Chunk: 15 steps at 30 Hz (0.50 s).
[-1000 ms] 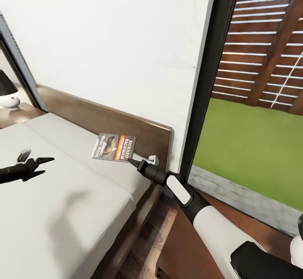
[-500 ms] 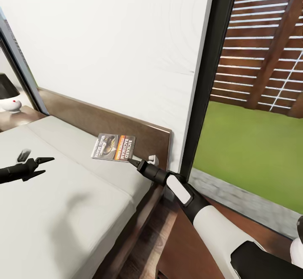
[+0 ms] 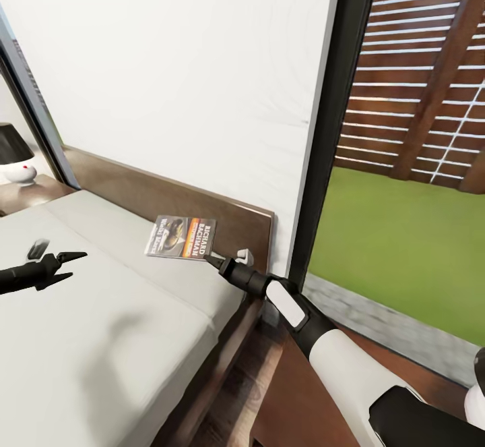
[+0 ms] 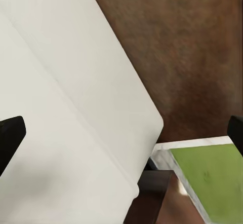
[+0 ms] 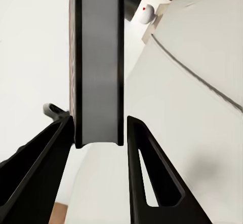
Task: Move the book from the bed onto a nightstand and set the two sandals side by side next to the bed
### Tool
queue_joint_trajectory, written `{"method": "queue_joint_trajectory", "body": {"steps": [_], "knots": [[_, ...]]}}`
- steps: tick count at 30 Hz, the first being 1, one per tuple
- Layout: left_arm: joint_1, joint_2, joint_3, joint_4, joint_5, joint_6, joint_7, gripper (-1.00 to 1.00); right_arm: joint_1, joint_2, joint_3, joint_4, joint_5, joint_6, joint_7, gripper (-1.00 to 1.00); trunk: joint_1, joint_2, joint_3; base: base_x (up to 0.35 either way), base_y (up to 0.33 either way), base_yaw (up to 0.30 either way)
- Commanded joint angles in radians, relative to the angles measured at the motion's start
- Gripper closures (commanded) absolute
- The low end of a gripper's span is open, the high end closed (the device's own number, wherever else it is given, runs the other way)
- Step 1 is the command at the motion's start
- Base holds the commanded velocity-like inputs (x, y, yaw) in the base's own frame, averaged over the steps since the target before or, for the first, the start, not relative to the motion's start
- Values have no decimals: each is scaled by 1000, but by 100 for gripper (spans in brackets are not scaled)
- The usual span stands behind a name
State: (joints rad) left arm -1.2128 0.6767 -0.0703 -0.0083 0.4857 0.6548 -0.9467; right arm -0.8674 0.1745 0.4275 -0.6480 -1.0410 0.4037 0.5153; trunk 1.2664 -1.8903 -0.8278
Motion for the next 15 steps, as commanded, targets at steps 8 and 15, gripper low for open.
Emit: {"method": "queue_joint_trajectory", "body": {"steps": [8,15], "knots": [[-1,0,-8,0,9,10,-3,-100,-1,0,3,16,-8,48,48,100,0,0,12,0,0,0],[-1,0,-8,0,10,10,-2,-100,-1,0,3,19,-20,89,73,100,0,0,23,0,0,0]]}}
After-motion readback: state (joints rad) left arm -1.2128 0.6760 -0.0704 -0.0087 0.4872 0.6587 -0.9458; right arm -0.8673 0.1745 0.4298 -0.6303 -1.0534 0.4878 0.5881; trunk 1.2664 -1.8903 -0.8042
